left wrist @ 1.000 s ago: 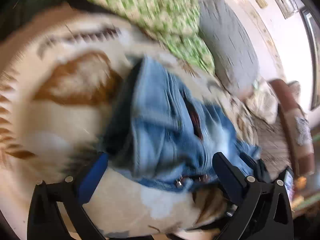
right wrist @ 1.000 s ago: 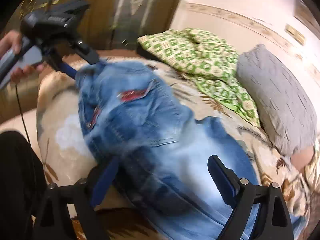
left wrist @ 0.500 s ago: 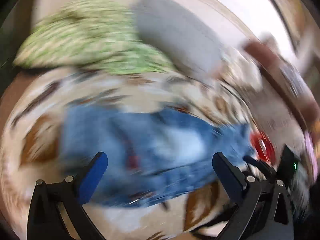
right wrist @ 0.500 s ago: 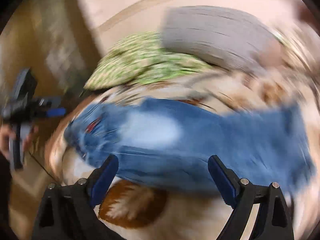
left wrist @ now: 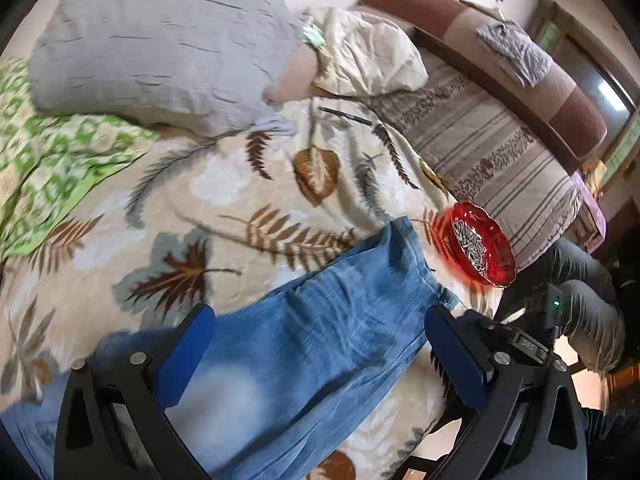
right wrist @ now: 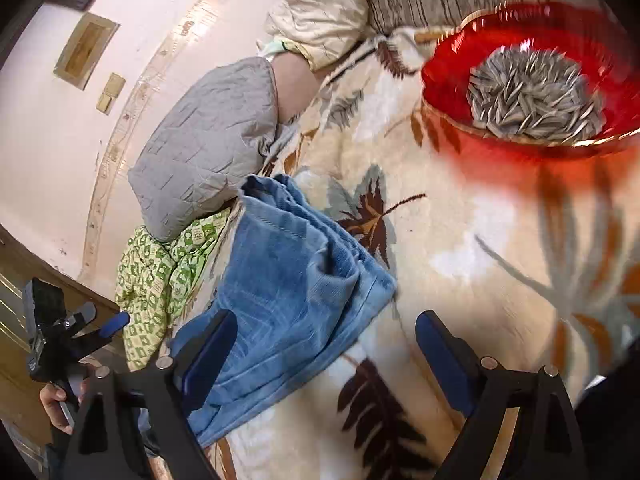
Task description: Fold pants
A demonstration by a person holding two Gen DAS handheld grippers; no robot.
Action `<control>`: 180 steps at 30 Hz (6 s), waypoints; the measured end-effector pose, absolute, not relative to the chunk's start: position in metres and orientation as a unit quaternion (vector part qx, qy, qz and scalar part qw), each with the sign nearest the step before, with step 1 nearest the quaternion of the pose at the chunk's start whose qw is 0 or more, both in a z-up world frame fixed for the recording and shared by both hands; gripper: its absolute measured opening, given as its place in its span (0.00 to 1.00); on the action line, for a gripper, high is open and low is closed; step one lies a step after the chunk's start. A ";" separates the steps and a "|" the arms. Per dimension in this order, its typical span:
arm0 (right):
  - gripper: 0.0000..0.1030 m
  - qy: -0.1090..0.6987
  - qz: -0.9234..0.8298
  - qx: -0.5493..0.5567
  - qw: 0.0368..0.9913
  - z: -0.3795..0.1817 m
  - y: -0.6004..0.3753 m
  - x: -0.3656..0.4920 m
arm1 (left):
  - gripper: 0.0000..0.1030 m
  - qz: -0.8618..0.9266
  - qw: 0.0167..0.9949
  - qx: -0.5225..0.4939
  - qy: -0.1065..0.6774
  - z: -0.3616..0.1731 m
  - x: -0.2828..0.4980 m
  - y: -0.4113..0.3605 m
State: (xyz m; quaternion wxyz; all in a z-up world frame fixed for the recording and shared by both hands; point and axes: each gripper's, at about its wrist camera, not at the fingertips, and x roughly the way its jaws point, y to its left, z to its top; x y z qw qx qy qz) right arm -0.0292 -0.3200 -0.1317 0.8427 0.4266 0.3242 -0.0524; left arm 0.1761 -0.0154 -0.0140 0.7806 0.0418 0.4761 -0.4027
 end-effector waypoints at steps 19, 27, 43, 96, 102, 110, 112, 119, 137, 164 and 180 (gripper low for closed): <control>0.21 0.291 -0.061 0.318 0.900 -0.124 -0.313 -0.017 | 1.00 -0.467 0.720 0.149 0.491 -0.022 0.190 -0.126; 0.18 0.287 -0.039 0.302 0.908 -0.125 -0.310 -0.027 | 1.00 -0.513 0.647 0.238 0.512 -0.068 0.184 -0.217; 0.18 0.317 -0.047 0.312 0.895 -0.143 -0.314 -0.021 | 0.32 -0.506 0.641 0.237 0.526 -0.105 0.187 -0.259; 0.86 0.261 -0.049 0.211 0.941 -0.050 -0.283 -0.013 | 0.92 -0.324 0.799 0.105 0.495 0.044 0.170 -0.049; 0.86 0.297 -0.016 0.217 0.930 -0.069 -0.251 -0.008 | 0.92 -0.272 0.803 0.117 0.517 0.034 0.157 0.034; 0.86 0.295 -0.089 0.300 0.903 -0.092 -0.279 -0.033 | 0.92 -0.323 0.783 0.159 0.508 0.013 0.157 0.013; 0.86 0.287 -0.106 0.322 0.896 -0.094 -0.292 -0.038 | 0.92 -0.343 0.775 0.168 0.504 0.009 0.161 -0.013; 0.86 0.278 -0.142 0.388 0.867 -0.108 -0.331 -0.039 | 0.92 -0.414 0.732 0.205 0.500 -0.013 0.177 -0.137; 0.71 0.273 -0.159 0.476 0.821 -0.154 -0.374 0.010 | 0.92 -0.450 0.645 0.221 0.576 -0.093 0.233 -0.317; 0.22 0.160 -0.131 -0.006 0.978 -0.070 -0.206 -0.004 | 0.16 -0.507 0.670 0.027 0.542 -0.035 0.228 -0.154; 0.70 0.309 0.051 -0.226 0.922 -0.144 -0.060 0.044 | 0.51 -0.361 0.705 -0.081 0.605 -0.136 0.255 0.011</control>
